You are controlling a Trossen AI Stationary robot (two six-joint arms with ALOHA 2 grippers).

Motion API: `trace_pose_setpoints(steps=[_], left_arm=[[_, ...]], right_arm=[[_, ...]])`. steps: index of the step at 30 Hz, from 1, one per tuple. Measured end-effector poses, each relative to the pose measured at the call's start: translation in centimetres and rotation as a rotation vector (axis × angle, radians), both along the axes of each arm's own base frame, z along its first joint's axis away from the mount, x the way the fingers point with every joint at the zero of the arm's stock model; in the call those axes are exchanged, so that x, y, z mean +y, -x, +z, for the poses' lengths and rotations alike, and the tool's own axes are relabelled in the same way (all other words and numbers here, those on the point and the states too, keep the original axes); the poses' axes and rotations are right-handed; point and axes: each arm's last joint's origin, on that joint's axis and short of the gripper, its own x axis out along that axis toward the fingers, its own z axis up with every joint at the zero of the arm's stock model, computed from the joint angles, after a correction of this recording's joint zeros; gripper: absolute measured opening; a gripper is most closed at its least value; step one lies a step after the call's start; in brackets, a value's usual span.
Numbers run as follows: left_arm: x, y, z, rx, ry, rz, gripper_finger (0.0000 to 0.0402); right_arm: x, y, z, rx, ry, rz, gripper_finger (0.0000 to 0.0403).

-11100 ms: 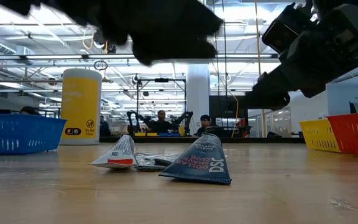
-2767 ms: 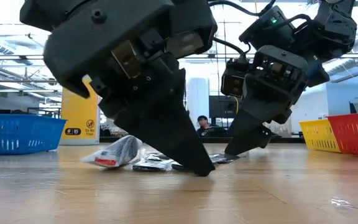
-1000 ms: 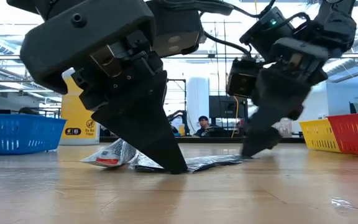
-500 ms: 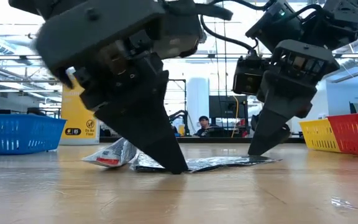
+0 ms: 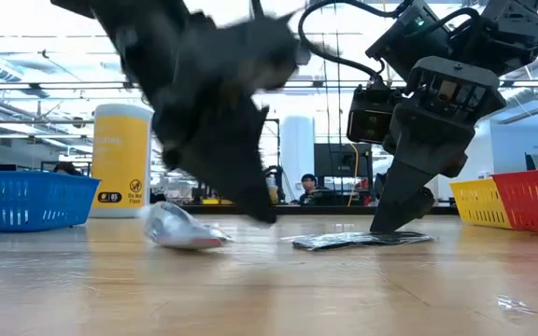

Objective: Pick & Place Travel size toiletries
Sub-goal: Put the black comb into the red basket

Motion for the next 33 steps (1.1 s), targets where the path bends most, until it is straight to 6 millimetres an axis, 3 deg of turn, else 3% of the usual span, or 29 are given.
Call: trace_pose_setpoints(steps=[4,7,14,23,33], left_arm=[[-1.6,-1.7,0.6,-0.208,0.063,-0.109,0.0019],[-1.6,-2.8,-0.3,-0.282,0.091,-0.137,0.0019],[0.4,-4.1,-3.6,-0.249,0.092,-0.06,0.0019],[2.4,-4.4,-4.5,-0.206,0.051,0.043,0.0019],[2.7,-4.4,-4.6,-0.2,0.018,0.084,0.0019]], right_arm=[[-0.4,0.0,0.0,0.007,-0.016,0.013,0.0256],[-1.0,0.2,0.1,0.029,-0.044,0.024,0.0256],[-1.5,0.7,0.1,0.096,-0.065,0.044,0.0256],[-0.7,0.9,0.0,0.093,-0.045,0.062,0.0256],[0.6,0.6,0.4,0.027,-0.058,0.098,0.0256]])
